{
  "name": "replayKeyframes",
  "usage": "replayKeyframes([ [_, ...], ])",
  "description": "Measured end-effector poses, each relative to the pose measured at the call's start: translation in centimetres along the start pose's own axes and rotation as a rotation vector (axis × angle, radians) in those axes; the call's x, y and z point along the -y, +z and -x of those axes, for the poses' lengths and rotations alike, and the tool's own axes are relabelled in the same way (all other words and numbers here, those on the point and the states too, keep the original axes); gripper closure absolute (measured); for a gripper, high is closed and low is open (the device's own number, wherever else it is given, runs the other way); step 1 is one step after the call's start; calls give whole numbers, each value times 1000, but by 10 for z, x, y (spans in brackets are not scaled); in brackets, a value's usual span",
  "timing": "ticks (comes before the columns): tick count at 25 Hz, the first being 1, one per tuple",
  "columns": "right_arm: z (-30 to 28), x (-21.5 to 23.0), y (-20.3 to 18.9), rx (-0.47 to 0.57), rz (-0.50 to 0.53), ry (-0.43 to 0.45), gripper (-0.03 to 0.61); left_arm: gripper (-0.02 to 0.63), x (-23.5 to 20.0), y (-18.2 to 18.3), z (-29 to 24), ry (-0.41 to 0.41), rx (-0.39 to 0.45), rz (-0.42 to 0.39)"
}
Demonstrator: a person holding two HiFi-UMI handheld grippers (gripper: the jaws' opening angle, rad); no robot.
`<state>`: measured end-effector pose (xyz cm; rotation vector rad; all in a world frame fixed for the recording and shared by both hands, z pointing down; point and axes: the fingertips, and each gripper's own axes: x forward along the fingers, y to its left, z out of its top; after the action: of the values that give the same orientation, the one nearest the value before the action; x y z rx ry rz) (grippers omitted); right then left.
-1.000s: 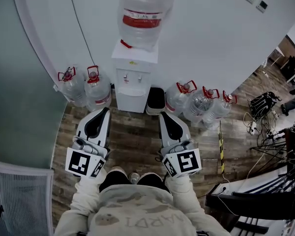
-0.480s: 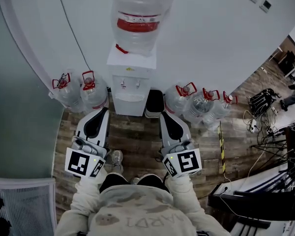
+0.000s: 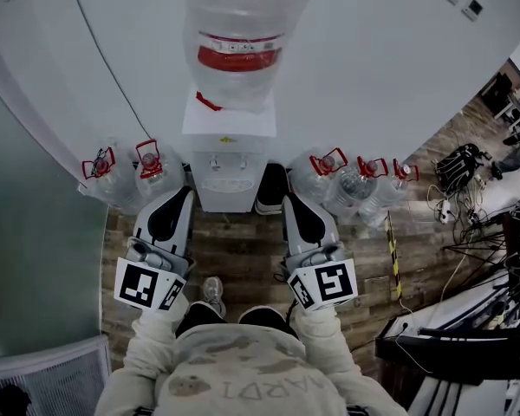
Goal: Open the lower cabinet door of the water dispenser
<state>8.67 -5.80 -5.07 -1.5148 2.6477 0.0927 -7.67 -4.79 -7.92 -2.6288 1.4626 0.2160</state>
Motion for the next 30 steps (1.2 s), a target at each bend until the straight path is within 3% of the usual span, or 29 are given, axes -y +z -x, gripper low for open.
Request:
replayKeyframes([
  [18,-90,10,-24,-49,13,-114,569,611,-88,-34,-63,-116,-20,44],
  [30,-136,26,-69,-119,-17,-140,569,611,-121,-80,-97,-158,-80,78],
])
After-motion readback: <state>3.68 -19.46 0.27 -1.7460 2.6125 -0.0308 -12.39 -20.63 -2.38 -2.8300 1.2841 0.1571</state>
